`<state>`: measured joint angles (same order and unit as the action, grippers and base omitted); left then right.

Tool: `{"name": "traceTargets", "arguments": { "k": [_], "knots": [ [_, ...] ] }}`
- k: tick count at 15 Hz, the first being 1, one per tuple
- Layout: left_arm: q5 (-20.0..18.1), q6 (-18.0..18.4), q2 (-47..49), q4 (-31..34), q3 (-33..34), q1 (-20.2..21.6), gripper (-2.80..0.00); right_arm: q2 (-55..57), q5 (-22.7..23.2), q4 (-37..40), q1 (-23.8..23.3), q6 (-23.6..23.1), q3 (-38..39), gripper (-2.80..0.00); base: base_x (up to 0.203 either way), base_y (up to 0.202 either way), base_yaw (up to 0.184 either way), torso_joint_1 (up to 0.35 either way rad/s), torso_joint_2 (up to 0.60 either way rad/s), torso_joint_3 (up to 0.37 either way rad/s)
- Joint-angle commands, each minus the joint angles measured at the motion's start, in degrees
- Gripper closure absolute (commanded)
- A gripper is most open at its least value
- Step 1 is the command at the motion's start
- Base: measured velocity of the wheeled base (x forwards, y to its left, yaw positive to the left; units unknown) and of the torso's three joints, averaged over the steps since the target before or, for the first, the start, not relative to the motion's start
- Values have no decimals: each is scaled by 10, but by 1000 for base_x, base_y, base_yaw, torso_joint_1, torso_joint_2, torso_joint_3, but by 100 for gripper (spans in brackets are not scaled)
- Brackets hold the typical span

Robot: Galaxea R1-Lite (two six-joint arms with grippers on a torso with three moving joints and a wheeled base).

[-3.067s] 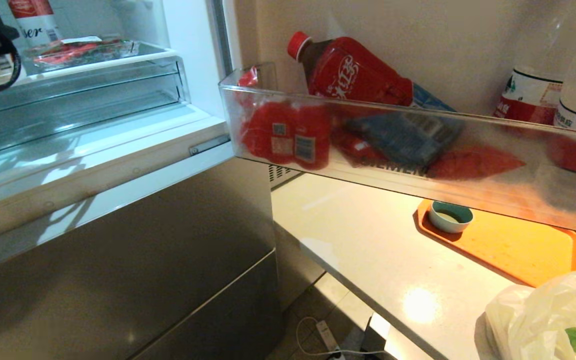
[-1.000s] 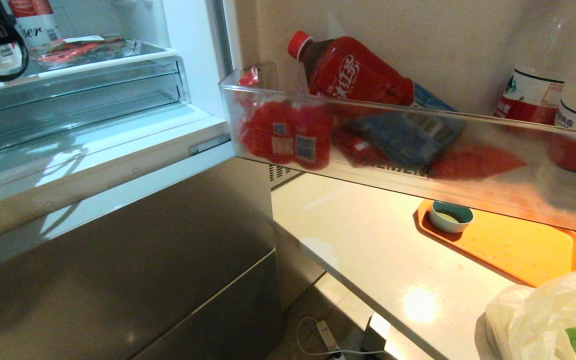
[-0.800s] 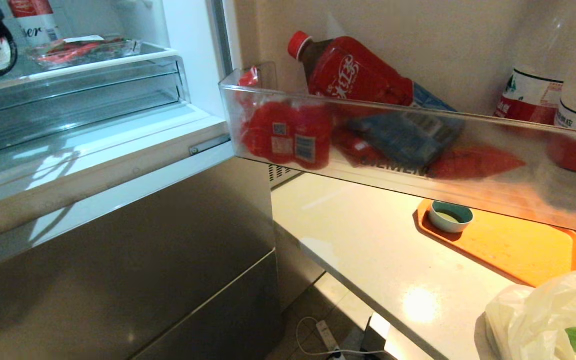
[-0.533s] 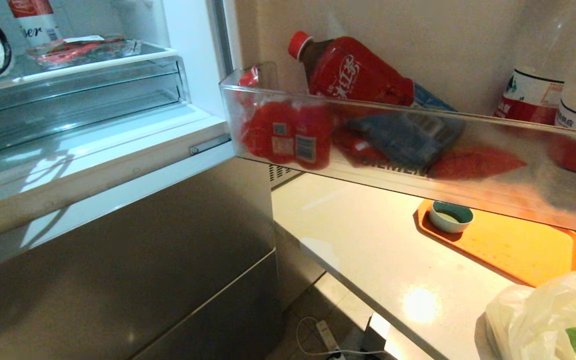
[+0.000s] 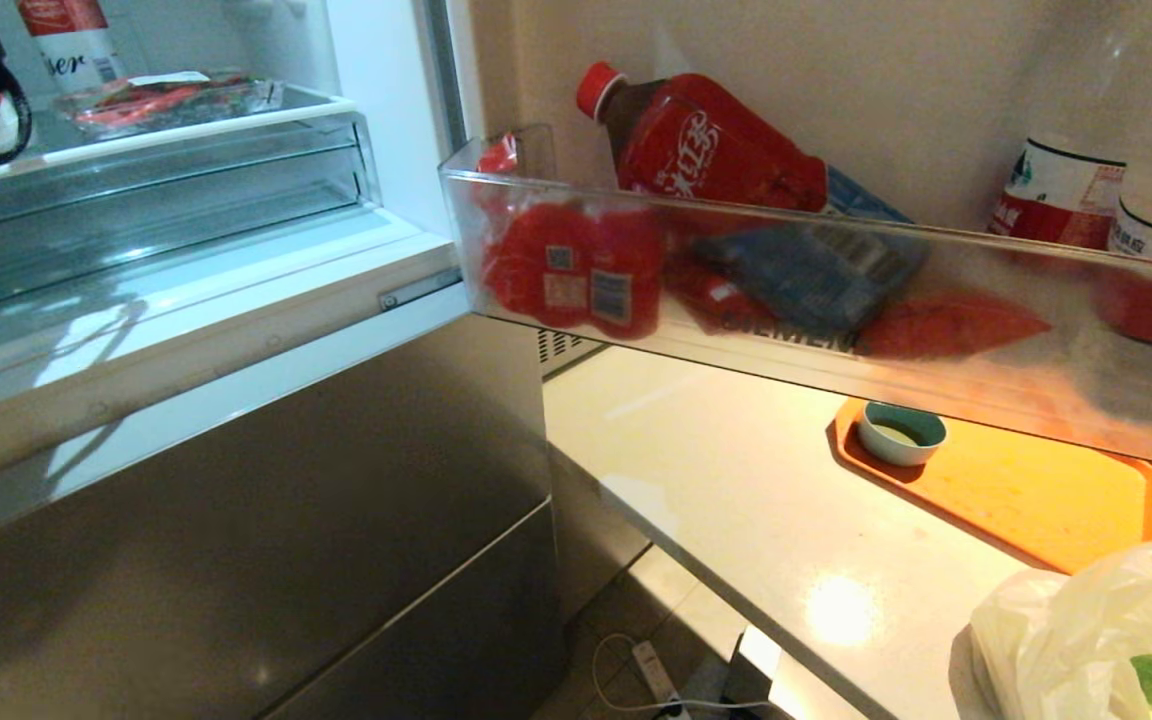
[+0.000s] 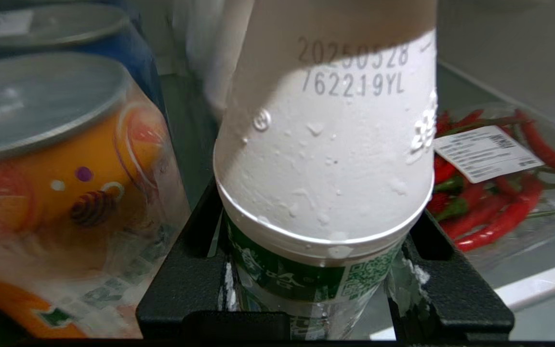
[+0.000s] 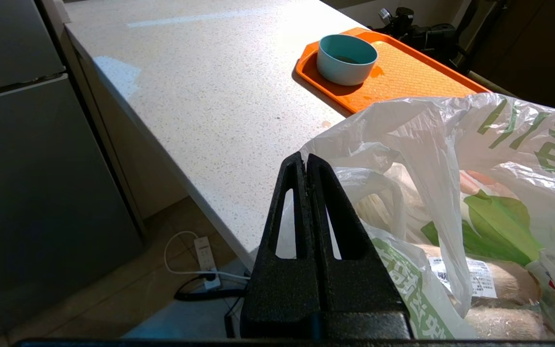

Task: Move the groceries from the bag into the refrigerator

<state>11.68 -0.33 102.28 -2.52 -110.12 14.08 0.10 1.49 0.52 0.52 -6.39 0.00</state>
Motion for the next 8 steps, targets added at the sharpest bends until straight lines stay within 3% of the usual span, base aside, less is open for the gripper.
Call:
{"name": "traceTargets", "arguments": {
  "k": [1,8],
  "knots": [
    [1,0,13,-1,-1,-1,0,0,0,0,0,0,0,0,0,0,0,0,0,0],
    [1,0,27,-18,-3,-1,0,0,0,0,1,1,0,0,0,0,0,0,0,0]
  ]
}}
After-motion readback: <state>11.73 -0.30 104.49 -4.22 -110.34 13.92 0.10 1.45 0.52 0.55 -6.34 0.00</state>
